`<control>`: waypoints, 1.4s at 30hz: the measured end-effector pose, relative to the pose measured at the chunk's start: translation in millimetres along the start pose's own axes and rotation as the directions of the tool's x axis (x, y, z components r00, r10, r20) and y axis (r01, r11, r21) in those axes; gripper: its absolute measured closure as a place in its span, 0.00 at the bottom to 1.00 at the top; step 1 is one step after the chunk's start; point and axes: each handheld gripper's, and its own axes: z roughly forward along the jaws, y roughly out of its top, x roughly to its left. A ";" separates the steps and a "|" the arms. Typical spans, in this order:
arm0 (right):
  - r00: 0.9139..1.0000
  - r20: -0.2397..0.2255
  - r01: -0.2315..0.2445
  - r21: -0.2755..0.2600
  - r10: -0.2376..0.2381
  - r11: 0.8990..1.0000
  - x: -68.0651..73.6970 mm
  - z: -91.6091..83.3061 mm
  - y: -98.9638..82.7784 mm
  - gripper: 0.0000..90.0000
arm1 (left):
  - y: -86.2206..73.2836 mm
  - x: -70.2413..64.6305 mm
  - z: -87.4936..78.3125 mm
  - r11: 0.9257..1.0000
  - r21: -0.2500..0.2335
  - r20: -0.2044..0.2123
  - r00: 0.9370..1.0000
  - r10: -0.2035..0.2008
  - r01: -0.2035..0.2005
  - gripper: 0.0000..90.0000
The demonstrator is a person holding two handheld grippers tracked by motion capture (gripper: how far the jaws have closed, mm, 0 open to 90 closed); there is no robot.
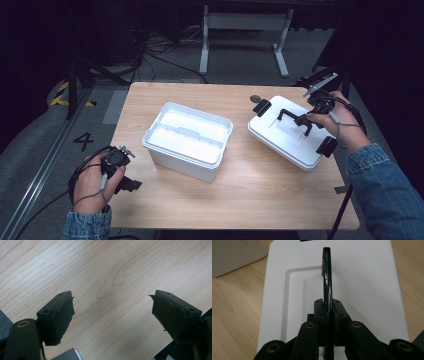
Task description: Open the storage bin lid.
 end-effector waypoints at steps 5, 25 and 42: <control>1.000 -0.011 -0.015 -0.009 0.014 1.000 -8.1 19.9 -10.6 0.94 | 1.1 -0.5 1.1 1.000 0.000 0.008 1.000 0.009 -0.009 0.21; 0.998 -0.062 -0.030 -0.012 0.029 0.999 -8.8 67.1 -25.4 0.94 | 1.2 -1.2 2.7 1.000 0.008 0.016 1.000 0.013 -0.013 0.21; 0.995 -0.093 -0.044 -0.014 0.042 0.999 -8.9 85.0 -35.0 0.94 | 1.5 -1.4 3.5 1.000 0.014 0.013 1.000 0.020 -0.020 0.21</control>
